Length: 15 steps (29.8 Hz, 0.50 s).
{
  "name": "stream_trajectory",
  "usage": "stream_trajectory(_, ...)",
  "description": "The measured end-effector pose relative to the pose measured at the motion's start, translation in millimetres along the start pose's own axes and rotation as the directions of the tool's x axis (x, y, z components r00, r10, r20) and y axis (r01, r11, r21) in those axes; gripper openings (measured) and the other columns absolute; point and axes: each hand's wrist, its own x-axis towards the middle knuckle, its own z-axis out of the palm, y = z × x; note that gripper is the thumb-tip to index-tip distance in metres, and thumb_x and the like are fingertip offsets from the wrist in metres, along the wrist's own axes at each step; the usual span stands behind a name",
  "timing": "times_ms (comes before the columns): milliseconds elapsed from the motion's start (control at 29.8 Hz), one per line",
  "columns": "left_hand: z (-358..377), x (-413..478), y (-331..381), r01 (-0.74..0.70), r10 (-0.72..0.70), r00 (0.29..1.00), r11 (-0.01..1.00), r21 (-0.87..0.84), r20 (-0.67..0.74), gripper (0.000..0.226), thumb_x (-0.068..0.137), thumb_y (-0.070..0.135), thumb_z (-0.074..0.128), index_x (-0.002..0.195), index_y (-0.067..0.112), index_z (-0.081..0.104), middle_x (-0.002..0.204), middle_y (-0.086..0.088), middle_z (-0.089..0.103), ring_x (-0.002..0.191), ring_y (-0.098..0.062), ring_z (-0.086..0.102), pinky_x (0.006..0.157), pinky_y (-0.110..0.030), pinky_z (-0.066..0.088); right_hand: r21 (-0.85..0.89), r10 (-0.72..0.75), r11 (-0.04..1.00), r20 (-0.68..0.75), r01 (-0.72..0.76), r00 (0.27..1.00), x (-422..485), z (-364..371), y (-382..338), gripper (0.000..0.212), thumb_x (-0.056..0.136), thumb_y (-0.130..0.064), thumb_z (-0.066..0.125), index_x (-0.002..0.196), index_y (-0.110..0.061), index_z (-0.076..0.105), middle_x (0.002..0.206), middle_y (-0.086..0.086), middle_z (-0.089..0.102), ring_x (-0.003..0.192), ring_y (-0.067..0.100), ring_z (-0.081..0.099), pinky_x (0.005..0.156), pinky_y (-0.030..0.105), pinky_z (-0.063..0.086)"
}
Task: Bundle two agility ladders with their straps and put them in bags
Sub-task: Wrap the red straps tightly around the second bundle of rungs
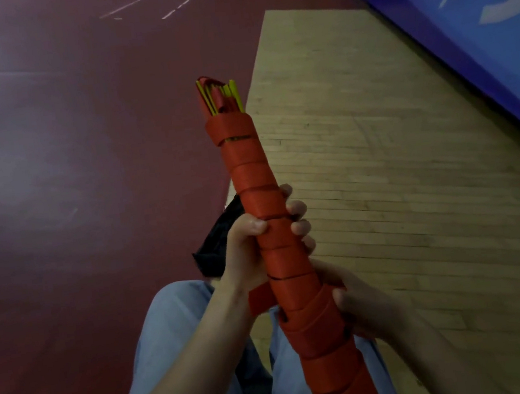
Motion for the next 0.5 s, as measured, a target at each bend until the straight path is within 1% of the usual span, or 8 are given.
stream_trajectory(34,3.2,-3.1,1.1,0.066,-0.062,0.992,0.997,-0.041,0.107,0.053,0.063,0.002,0.073,0.111,0.002,0.05,0.092,-0.015,0.062,0.079,-0.027,0.064,0.084,-0.043,0.052,0.006,-0.016,1.0,0.043,0.016,0.999,1.2,-2.3,7.6,0.068,0.053,-0.069,0.075,0.113,-0.04,0.063,0.107,0.017,0.066,0.095,0.03,0.051,0.083,0.045,0.038)
stream_trajectory(67,8.4,-6.3,2.1,0.052,-0.057,0.988,0.998,0.035,0.147,0.053,0.068,0.003,0.07,0.116,0.005,0.049,0.097,-0.015,0.062,0.083,-0.027,0.064,0.089,-0.045,0.049,0.003,-0.043,0.999,0.05,0.043,0.998,2.9,-5.1,14.4,0.066,0.055,-0.07,0.073,0.113,-0.04,0.063,0.107,0.019,0.066,0.093,0.028,0.055,0.082,0.042,0.042)
stream_trajectory(168,16.7,-13.0,13.8,0.122,-0.046,0.983,0.887,0.445,-0.178,0.072,0.051,0.018,0.08,0.116,0.018,0.051,0.101,-0.006,0.067,0.085,-0.019,0.068,0.076,-0.038,0.056,0.078,-0.054,0.995,-0.042,0.057,0.998,-3.2,-5.7,15.8,0.071,0.052,-0.067,0.076,0.113,-0.032,0.065,0.103,-0.001,0.071,0.093,0.012,0.066,0.079,0.026,0.053)
stream_trajectory(235,28.0,-18.0,12.5,0.203,0.116,0.904,0.73,0.652,-0.412,0.066,0.055,0.017,0.081,0.113,0.021,0.051,0.1,-0.003,0.066,0.084,-0.017,0.067,0.064,-0.03,0.058,0.058,0.003,0.998,-0.163,0.006,0.987,-3.1,-7.4,15.3,0.081,0.042,-0.067,0.08,0.106,-0.02,0.065,0.094,-0.003,0.072,0.084,0.01,0.067,0.071,0.022,0.053)
stream_trajectory(269,30.2,-17.5,9.2,0.199,0.212,0.864,0.689,0.697,-0.457,0.057,0.061,0.017,0.08,0.11,0.021,0.051,0.096,-0.003,0.064,0.082,-0.017,0.065,0.06,-0.027,0.057,0.004,0.024,1.0,-0.203,-0.024,0.979,-2.9,-5.5,11.4,0.084,0.037,-0.069,0.08,0.102,-0.019,0.063,0.09,-0.003,0.072,0.081,0.011,0.067,0.069,0.022,0.053)
stream_trajectory(336,24.6,-15.6,-1.3,0.153,0.353,0.762,0.716,0.681,-0.542,0.036,0.071,0.012,0.074,0.1,0.016,0.054,0.082,-0.006,0.061,0.071,-0.016,0.061,0.055,-0.026,0.054,-0.22,0.0,0.974,-0.256,-0.058,0.967,-0.9,-4.0,8.7,0.085,0.032,-0.077,0.075,0.097,-0.023,0.06,0.087,-0.008,0.072,0.081,0.009,0.068,0.069,0.022,0.052)
stream_trajectory(370,20.8,-16.8,-4.9,0.139,0.361,0.739,0.745,0.653,-0.569,0.029,0.072,0.007,0.073,0.095,0.013,0.056,0.076,-0.007,0.06,0.065,-0.016,0.06,0.054,-0.026,0.053,-0.334,-0.038,0.941,-0.255,-0.051,0.966,0.0,-4.0,6.8,0.083,0.034,-0.08,0.071,0.095,-0.027,0.059,0.089,-0.011,0.071,0.082,0.008,0.069,0.069,0.022,0.052)
stream_trajectory(504,24.9,-20.5,1.2,0.141,0.233,0.808,0.816,0.561,-0.542,0.024,0.064,0.0,0.065,0.085,0.01,0.06,0.071,-0.003,0.063,0.059,-0.012,0.063,0.054,-0.025,0.055,-0.702,-0.196,0.712,-0.171,0.02,0.965,-3.4,-8.5,-16.4,0.073,0.045,-0.086,0.057,0.09,-0.028,0.059,0.084,-0.012,0.068,0.074,0.009,0.066,0.063,0.021,0.053)
